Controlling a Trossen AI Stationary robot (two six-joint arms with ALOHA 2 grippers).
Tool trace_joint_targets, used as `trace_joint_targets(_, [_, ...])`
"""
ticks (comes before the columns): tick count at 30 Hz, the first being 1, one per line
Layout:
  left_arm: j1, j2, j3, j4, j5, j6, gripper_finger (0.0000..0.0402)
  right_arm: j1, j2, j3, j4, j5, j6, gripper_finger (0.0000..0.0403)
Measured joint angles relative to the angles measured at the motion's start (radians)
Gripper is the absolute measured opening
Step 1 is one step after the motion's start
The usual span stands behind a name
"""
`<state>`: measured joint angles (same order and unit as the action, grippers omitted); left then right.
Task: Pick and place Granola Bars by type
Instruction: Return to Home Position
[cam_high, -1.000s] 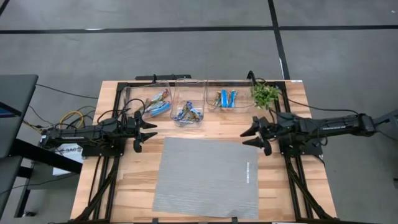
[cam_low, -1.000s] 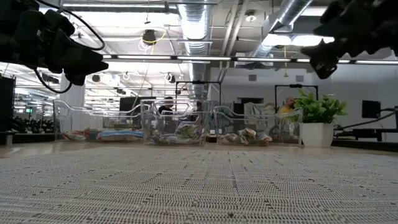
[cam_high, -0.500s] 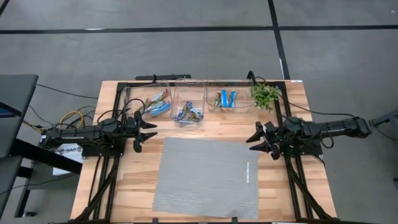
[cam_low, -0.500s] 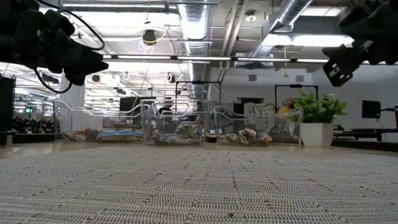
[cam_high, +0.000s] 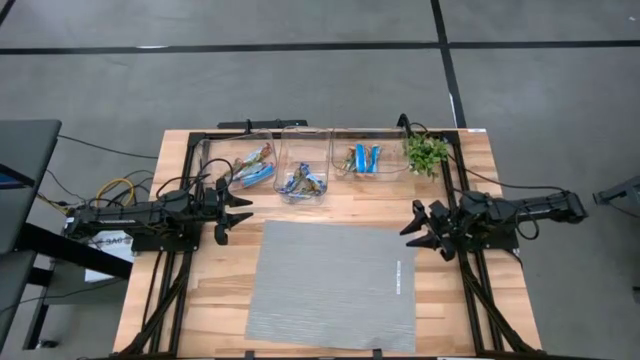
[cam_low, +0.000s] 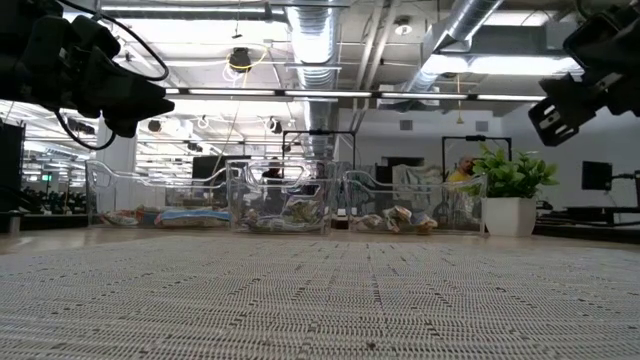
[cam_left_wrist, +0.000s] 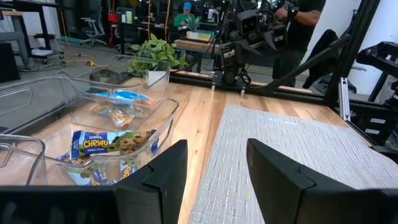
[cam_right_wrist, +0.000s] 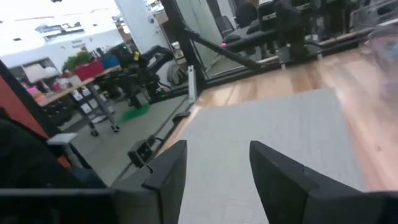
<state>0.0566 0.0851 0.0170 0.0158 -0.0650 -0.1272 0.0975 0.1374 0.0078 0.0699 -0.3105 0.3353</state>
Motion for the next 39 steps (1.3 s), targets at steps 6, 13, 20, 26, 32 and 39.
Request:
trace_joint_targets(6, [0.000, 0.000, 0.000, 0.000, 0.000, 0.000, 0.0158, 0.000, -0.054, 0.000, -0.032, 0.158, -0.104, 0.0159])
trace_joint_targets(13, [0.000, 0.000, 0.000, 0.000, 0.000, 0.000, 0.0158, 0.001, -0.064, -0.001, -0.041, 0.212, -0.126, 0.0148])
trace_joint_targets(20, [0.000, 0.000, 0.000, 0.000, 0.000, 0.000, 0.0158, 0.000, -0.052, -0.002, -0.041, 0.211, -0.126, 0.0146])
trace_joint_targets(26, [0.000, 0.000, 0.000, 0.000, 0.000, 0.000, 0.0158, 0.000, -0.052, -0.002, -0.040, 0.209, -0.126, 0.0150])
trace_joint_targets(32, [0.000, 0.000, 0.000, 0.000, 0.000, 0.000, 0.0158, 0.000, -0.052, -0.002, -0.040, 0.208, -0.126, 0.0148])
trace_joint_targets(39, [0.000, 0.000, 0.000, 0.000, 0.000, 0.000, 0.0158, 0.000, -0.052, -0.002, -0.040, 0.208, -0.126, 0.0146])
